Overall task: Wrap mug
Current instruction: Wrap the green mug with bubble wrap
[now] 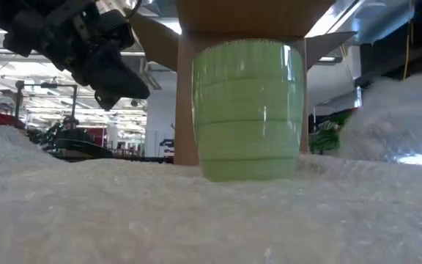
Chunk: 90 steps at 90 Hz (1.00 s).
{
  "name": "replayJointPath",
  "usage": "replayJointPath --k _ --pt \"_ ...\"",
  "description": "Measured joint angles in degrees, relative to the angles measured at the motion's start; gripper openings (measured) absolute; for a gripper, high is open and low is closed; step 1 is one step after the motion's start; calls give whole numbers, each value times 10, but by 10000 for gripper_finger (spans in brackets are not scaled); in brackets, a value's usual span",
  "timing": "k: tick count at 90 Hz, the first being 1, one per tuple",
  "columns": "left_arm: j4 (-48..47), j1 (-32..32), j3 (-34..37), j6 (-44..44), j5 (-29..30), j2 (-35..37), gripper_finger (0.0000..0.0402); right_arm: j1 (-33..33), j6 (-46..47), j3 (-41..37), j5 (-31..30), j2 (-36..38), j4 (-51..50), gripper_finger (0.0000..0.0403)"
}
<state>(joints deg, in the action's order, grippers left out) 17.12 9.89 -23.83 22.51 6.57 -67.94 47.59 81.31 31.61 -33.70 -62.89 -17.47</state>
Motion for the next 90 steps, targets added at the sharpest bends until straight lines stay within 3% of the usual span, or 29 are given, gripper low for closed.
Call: replayJointPath --k 23,53,90 --pt "0 2 0 18 0 0 0 -79 -102 21 2 -10 61 0" --pt "0 29 0 16 0 0 0 -193 -267 23 114 -119 343 0" --pt "-1 49 0 26 0 0 0 -311 -418 231 286 -303 313 0"
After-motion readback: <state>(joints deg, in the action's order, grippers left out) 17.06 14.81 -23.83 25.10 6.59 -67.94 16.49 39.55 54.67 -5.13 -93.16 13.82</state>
